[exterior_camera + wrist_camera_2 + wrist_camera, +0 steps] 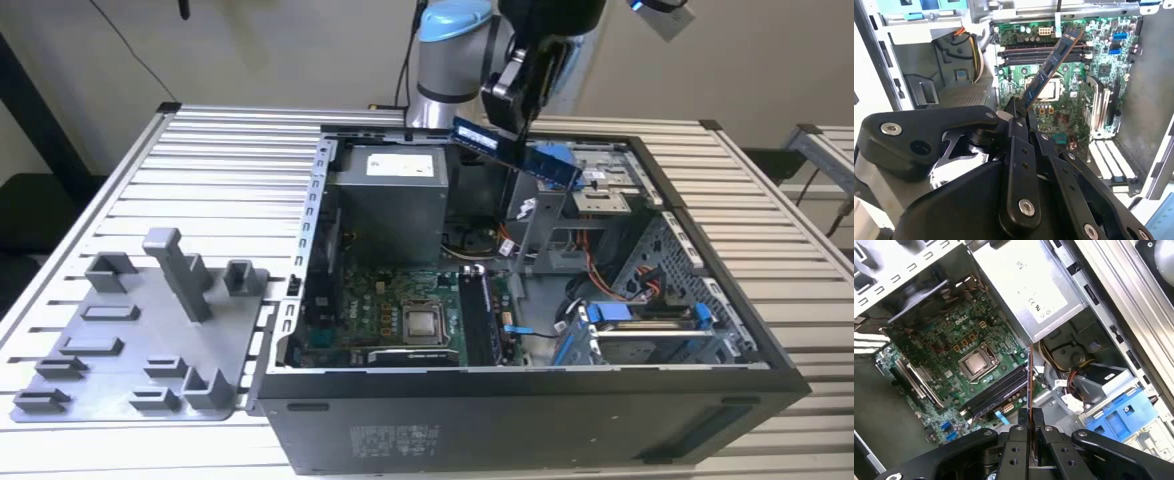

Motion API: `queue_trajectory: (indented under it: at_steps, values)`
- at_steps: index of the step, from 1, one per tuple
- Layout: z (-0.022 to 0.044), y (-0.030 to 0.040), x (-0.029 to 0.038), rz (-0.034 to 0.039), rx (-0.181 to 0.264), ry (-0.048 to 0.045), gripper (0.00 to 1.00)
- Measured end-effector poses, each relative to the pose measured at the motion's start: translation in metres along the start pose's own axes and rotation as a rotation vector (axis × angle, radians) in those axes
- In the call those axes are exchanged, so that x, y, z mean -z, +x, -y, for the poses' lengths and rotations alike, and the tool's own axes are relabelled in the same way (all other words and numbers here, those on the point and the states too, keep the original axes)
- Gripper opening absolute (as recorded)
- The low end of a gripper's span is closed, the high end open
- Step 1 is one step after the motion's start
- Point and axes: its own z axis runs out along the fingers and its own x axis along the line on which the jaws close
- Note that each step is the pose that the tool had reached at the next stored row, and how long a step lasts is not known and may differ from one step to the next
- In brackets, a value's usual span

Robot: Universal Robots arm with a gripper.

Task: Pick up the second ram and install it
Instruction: 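Insert the second ram into the second slot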

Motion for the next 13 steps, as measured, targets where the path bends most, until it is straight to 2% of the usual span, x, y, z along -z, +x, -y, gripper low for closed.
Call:
queue_trajectory:
  at_steps: [13]
  values:
    - [0.0,0.0,-0.0008,0.0077,-0.216,0.0062,0.14]
